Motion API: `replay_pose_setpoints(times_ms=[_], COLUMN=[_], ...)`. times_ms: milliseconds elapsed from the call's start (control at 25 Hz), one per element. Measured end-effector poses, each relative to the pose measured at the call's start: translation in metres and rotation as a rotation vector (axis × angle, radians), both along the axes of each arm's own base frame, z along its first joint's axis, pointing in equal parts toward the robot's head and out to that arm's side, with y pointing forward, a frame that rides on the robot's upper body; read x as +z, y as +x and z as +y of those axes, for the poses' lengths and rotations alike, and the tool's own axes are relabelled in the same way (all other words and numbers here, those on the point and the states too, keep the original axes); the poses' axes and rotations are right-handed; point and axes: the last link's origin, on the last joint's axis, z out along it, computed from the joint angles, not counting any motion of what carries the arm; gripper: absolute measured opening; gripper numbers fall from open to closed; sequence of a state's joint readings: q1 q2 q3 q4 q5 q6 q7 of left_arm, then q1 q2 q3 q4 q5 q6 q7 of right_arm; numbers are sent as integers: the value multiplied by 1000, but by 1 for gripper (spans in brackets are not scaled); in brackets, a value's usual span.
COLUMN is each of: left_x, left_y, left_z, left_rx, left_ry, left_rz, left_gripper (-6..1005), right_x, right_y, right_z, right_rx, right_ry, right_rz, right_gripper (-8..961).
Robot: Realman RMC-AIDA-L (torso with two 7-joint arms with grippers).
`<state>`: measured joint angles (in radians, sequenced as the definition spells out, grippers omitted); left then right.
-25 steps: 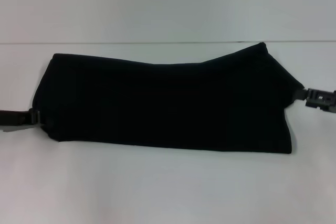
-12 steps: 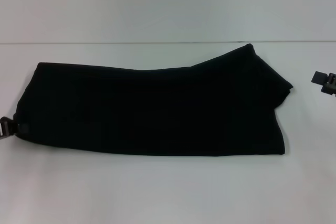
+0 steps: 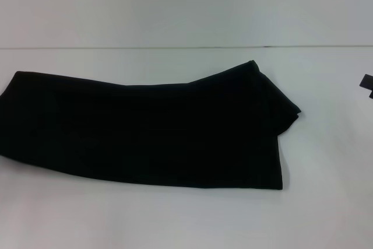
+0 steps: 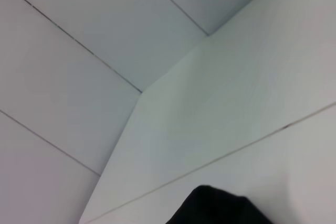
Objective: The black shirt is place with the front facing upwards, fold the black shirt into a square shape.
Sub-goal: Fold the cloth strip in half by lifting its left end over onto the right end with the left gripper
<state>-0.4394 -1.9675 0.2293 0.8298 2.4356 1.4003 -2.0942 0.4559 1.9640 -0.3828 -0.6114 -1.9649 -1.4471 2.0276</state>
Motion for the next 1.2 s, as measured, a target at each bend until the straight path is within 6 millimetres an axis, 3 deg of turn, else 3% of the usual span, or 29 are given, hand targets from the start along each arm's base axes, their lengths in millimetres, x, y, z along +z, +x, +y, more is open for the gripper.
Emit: replay_pose_setpoints(times_ms=[200, 440, 480, 520, 600, 840, 1000, 1040, 1080, 1200], left_x=[3, -17, -17, -38, -53, -111, -125, -136, -160, -185], left_y=[29, 96, 96, 128, 149, 236, 252, 262, 275, 285], left_z=[17, 37, 37, 49, 55, 64, 65, 68, 72, 74], left_rx=[-114, -359, -359, -445, -495, -709, -747, -762, -768, -759], left_ry=[41, -8, -8, -71, -115, -300, -338, -355, -369, -356], left_rz=[-120, -378, -378, -432, -454, -519, -517, -515, -514, -521], left_gripper=[4, 4, 4, 4, 4, 4, 4, 4, 4, 4], right_x=[6, 21, 23, 24, 27, 27, 23, 23, 19, 16], right_y=[5, 24, 28, 30, 36, 45, 49, 49, 50, 51], right_z=[-5, -24, -27, -29, -35, -47, -54, -54, -57, -58], right_rx=[3, -27, -34, -36, -46, -63, -67, -67, -65, -64], right_ry=[32, 110, 121, 128, 148, 169, 168, 168, 166, 164], right_rz=[3, -9, -14, -17, -27, -45, -51, -51, -51, -50], right_gripper=[775, 775, 776, 776, 776, 775, 775, 775, 776, 776])
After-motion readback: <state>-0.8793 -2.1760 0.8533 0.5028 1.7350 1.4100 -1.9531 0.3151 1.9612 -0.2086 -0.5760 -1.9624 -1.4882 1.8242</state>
